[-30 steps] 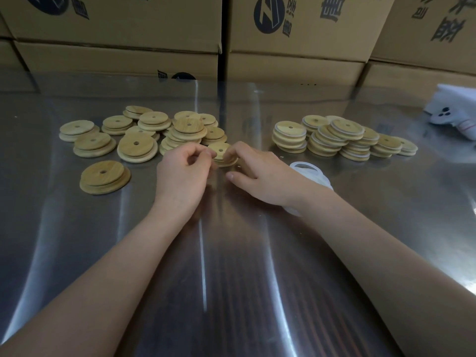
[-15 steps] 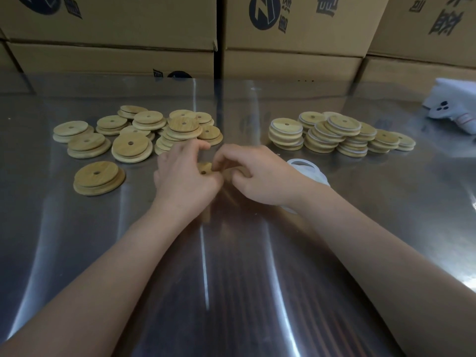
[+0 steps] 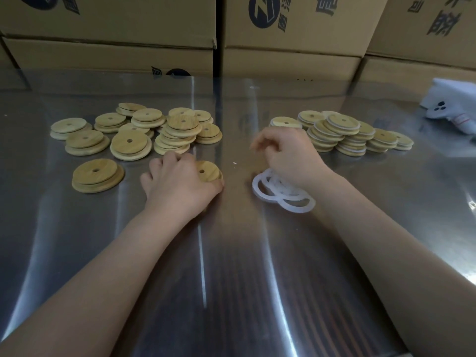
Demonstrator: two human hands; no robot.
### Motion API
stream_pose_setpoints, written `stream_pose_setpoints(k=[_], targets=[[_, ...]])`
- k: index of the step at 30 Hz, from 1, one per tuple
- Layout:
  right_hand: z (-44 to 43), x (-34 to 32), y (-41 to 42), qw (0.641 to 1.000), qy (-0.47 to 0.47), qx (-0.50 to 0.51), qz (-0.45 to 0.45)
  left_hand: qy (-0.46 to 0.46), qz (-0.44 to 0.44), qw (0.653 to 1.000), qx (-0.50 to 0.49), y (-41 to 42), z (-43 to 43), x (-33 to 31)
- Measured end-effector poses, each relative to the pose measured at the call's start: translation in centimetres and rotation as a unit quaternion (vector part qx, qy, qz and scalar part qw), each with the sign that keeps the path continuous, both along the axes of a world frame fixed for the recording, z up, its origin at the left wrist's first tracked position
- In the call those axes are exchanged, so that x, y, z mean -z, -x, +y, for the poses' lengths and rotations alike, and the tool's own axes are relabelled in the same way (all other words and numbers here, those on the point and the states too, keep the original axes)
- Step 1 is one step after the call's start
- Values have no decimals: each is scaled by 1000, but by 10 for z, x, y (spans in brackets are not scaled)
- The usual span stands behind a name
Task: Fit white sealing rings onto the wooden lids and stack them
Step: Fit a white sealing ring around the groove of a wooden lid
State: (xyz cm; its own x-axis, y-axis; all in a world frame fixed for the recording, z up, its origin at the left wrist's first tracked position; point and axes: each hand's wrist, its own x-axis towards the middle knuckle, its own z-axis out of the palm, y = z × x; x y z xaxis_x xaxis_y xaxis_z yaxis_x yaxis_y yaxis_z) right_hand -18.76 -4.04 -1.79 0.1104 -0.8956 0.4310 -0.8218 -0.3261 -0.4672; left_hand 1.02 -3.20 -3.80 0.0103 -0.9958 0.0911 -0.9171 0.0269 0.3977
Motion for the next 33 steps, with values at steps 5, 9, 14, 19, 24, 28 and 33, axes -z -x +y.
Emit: stream_pose_setpoints(k=[5,9,14,19,24,28,33], targets=[[-2,-1,17,994,-73,54,-61,12,30,999,1,-1,0,0],[-2,-3,22,992,-114,45,-40,38,68,997,2,0,1,1],[0,-6,27,987,-155,30,-16,58,137,989,10,1,3,-2],[3,-11,32,976,-218,4,0,62,224,972,23,1,9,-9],[9,-20,36,969,-246,-18,26,65,274,959,30,1,13,-14],[12,-22,35,970,-240,-21,39,70,288,954,41,1,14,-14],[12,-22,34,975,-222,-10,29,84,310,945,57,1,13,-11]])
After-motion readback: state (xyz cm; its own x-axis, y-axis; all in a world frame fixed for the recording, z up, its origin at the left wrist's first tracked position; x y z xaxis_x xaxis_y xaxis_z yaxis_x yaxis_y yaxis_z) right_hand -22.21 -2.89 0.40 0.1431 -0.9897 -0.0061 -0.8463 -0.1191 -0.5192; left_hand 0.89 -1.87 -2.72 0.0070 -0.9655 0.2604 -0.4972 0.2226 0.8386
